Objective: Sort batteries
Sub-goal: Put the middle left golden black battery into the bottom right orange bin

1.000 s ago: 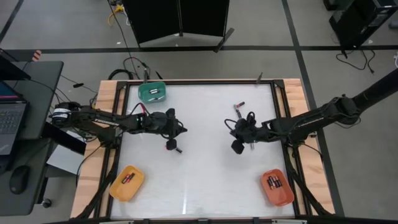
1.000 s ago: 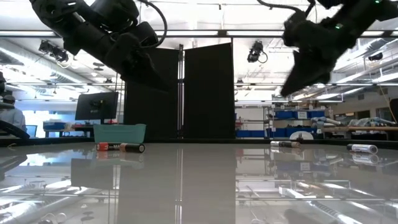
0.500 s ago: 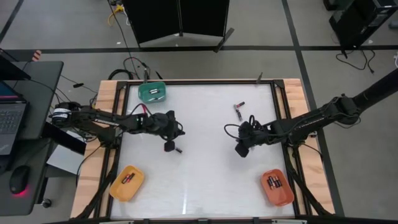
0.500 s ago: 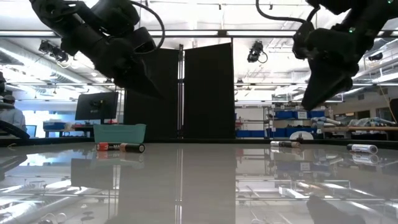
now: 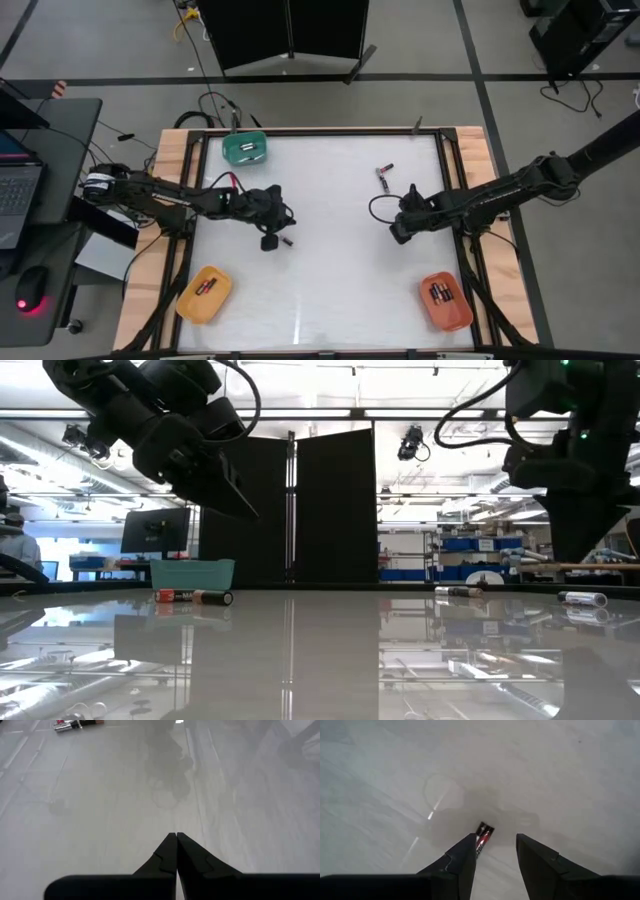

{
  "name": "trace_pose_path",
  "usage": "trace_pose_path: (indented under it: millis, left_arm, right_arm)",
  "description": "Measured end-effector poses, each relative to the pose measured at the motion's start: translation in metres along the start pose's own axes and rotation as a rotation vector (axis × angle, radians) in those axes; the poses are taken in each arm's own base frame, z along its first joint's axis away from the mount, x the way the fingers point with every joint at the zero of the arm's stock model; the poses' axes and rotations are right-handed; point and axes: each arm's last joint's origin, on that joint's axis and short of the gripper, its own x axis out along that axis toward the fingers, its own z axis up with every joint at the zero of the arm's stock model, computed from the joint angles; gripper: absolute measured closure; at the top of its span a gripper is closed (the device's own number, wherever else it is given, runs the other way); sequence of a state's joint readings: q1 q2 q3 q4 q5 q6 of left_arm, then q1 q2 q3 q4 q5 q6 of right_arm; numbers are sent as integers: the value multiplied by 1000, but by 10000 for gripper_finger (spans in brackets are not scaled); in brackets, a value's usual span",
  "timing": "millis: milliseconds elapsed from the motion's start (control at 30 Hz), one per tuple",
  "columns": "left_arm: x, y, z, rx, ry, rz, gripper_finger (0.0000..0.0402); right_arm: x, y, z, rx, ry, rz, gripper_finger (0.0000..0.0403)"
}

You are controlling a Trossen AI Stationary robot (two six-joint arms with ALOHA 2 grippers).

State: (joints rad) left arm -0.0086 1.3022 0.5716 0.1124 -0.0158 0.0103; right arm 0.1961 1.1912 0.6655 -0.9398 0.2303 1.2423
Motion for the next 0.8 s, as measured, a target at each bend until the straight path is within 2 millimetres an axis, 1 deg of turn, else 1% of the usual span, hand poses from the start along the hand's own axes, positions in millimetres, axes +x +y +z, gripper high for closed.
trace_pose_path:
  millis: [367, 533, 633, 800]
  left_arm:
    - [0, 0, -1, -22, 9, 3, 389]
    - [0, -1, -7, -100, 70, -13, 389]
    - [-1, -6, -13, -97, 132, -25, 387]
    - [-3, -24, -19, 7, 197, -85, 364]
  right_arm:
    - [0, 4, 1, 24, 3, 39, 253]
    - [0, 3, 1, 22, 3, 38, 254]
    - [0, 4, 1, -1, 2, 40, 253]
    - [0, 4, 1, -5, -1, 46, 255]
